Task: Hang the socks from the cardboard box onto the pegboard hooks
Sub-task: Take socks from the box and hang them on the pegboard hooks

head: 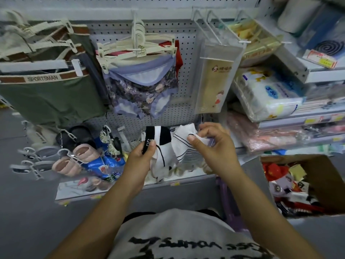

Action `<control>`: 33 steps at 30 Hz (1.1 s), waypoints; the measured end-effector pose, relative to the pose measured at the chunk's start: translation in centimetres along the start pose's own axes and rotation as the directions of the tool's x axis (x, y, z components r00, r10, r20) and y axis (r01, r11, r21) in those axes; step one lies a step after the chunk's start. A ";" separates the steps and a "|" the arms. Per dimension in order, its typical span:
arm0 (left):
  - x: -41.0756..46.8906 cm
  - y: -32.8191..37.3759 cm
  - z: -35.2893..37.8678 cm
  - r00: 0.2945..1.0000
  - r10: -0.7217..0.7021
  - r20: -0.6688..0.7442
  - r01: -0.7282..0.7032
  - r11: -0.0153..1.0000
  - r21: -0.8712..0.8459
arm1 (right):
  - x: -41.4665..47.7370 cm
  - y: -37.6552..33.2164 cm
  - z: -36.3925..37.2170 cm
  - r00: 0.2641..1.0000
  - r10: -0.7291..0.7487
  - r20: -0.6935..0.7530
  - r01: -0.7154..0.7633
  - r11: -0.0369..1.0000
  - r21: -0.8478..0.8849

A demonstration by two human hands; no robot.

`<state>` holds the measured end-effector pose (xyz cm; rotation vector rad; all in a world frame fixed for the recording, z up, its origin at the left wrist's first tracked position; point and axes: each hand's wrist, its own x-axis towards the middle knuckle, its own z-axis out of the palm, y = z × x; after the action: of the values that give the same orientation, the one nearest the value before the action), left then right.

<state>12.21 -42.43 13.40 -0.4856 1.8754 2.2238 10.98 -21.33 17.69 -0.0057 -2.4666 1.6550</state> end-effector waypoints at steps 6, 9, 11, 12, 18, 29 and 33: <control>0.8 0.1 0.5 0.993 0.055 -0.102 -0.056 0.998 -0.008 | 1.7 -2.5 -2.1 0.983 -0.161 0.084 0.177 0.948 -0.264; 1.2 0.4 0.6 0.983 0.127 -0.134 -0.121 0.991 0.056 | 2.7 -3.2 -2.2 0.953 -0.296 0.060 0.285 0.816 -0.503; 1.6 0.6 0.5 0.967 0.206 -0.150 -0.185 0.972 0.144 | 3.4 -4.0 -2.4 0.946 -0.314 0.078 0.308 0.799 -0.517; 1.8 0.8 0.5 0.957 0.243 -0.159 -0.216 0.961 0.170 | 3.7 -4.4 -2.5 0.952 -0.293 0.095 0.299 0.809 -0.506; 2.8 2.5 0.8 0.960 0.248 -0.131 -0.230 0.963 0.143 | 4.8 -6.3 -2.5 0.995 -0.082 0.061 0.088 0.990 -0.110; 3.5 3.0 3.5 0.929 -0.256 0.268 0.347 0.855 -0.386 | 8.8 -3.5 -1.8 0.868 0.496 0.018 -0.426 0.727 0.538; 3.5 3.5 3.4 0.906 -0.243 0.348 0.382 0.824 -0.419 | 7.7 0.0 -2.1 0.836 0.519 -0.180 -0.435 0.826 0.358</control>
<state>7.28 -39.94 15.77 -0.4796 1.0057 2.3582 3.71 -18.62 19.50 -0.8290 -2.0828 2.0452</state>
